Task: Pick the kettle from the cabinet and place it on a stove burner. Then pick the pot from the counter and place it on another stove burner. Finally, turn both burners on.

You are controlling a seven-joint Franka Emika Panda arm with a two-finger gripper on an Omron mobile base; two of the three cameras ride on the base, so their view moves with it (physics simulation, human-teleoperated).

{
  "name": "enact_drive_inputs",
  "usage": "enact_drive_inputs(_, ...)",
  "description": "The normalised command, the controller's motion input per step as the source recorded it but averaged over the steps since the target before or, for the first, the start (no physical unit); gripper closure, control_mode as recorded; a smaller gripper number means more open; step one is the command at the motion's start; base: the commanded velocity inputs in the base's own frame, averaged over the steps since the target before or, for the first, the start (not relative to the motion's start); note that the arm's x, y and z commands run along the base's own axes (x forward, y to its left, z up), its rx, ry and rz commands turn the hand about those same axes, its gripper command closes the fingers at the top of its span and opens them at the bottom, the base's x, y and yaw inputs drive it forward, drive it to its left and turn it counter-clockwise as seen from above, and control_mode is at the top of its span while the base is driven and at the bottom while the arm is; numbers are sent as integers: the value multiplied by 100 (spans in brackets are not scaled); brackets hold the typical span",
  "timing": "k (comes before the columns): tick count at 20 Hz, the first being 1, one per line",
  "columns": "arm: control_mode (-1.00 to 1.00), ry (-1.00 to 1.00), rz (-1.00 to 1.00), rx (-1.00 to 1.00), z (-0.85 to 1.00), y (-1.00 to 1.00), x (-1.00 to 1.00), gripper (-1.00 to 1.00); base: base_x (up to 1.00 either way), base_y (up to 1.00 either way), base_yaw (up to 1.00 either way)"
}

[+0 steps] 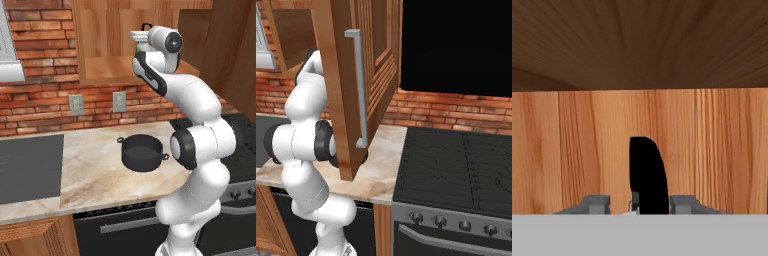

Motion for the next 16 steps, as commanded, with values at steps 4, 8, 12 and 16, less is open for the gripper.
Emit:
enact_drive_inputs(4, -100, 0, 0, 0, 0, 0, 1, 100, 0, 0, 0)
enact_drive_inputs(8, -100, 0, 0, 0, 0, 0, 0, 100, 0, 0, 0)
enact_drive_inputs(12, -100, 0, 0, 0, 0, 0, 0, 100, 0, 0, 0)
enact_drive_inputs(16, -100, 0, 0, 0, 0, 0, 0, 100, 0, 0, 0)
